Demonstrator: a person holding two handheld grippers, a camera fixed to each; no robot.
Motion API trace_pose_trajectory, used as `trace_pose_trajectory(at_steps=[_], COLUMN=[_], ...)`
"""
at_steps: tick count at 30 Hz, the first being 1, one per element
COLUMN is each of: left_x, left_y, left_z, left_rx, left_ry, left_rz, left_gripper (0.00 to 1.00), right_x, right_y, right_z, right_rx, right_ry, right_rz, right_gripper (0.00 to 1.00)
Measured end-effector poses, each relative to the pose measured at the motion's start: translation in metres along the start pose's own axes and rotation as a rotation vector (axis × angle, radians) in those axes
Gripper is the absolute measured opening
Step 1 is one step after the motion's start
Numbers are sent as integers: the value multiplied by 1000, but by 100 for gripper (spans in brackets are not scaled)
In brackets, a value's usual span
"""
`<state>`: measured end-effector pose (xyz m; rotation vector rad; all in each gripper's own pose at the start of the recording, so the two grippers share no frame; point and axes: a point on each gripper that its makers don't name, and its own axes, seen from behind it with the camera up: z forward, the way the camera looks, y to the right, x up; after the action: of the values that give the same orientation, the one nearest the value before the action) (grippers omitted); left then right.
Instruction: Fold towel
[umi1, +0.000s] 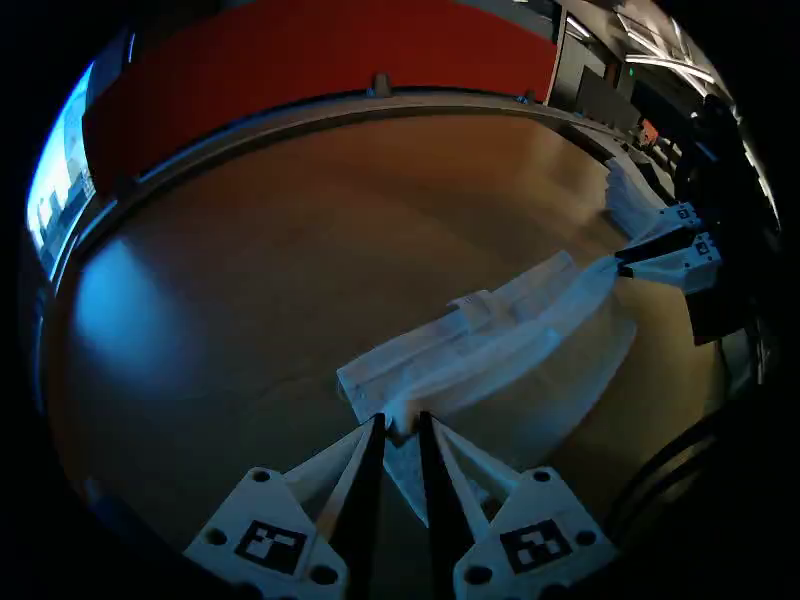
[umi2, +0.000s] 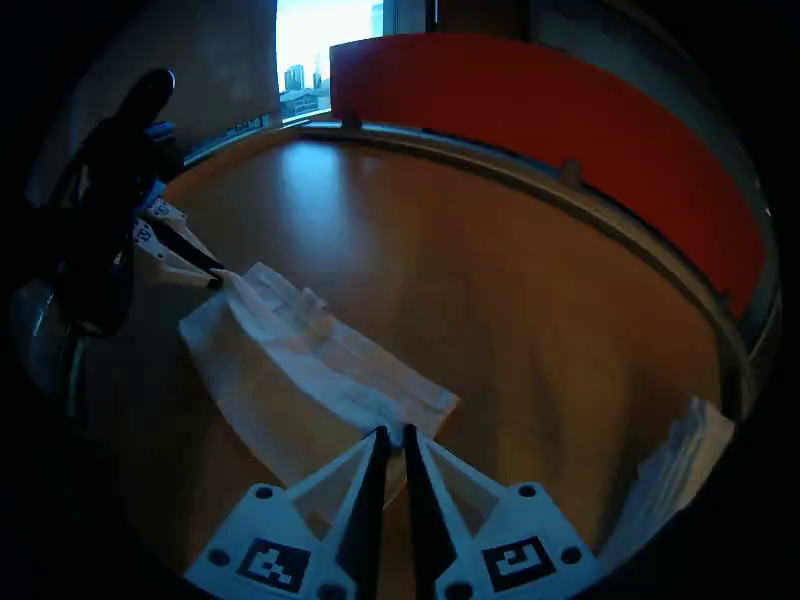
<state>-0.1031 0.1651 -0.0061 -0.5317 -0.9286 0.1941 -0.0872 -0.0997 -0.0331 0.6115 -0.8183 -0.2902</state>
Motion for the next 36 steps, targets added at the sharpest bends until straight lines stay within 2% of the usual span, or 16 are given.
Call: trace_pose_trajectory(at_steps=[3,7,9,11,17,21,23,25,27,31,36], left_x=[0,2,3,4,8,10,10,10,9,5,1], left_y=[-4,-9,-12,-15,-23,-26,-27,-28,-28,-27,-25], left_z=[4,7,7,8,7,5,3,1,-1,-4,-9], left_rx=[10,26,38,48,82,88,92,91,89,86,80], left_ry=[-4,-2,1,2,11,16,19,20,20,16,20], left_rz=[2,8,15,24,43,34,28,22,16,0,-16], left_gripper=[32,35,40,41,48,53,71,85,94,95,95], right_x=[-1,-1,-1,-1,2,4,5,6,7,6,5], right_y=[4,9,11,13,19,24,25,27,28,25,19], right_z=[5,10,12,14,14,13,11,10,8,4,0], right_rx=[-12,-25,-32,-38,-59,-75,-82,-89,-95,-90,-83], right_ry=[-6,-11,-13,-15,-12,-11,-8,-4,0,7,14], right_rz=[-3,-5,-8,-10,-16,-19,-17,-13,-7,10,22], right_gripper=[14,17,18,20,25,26,32,49,71,87,87])
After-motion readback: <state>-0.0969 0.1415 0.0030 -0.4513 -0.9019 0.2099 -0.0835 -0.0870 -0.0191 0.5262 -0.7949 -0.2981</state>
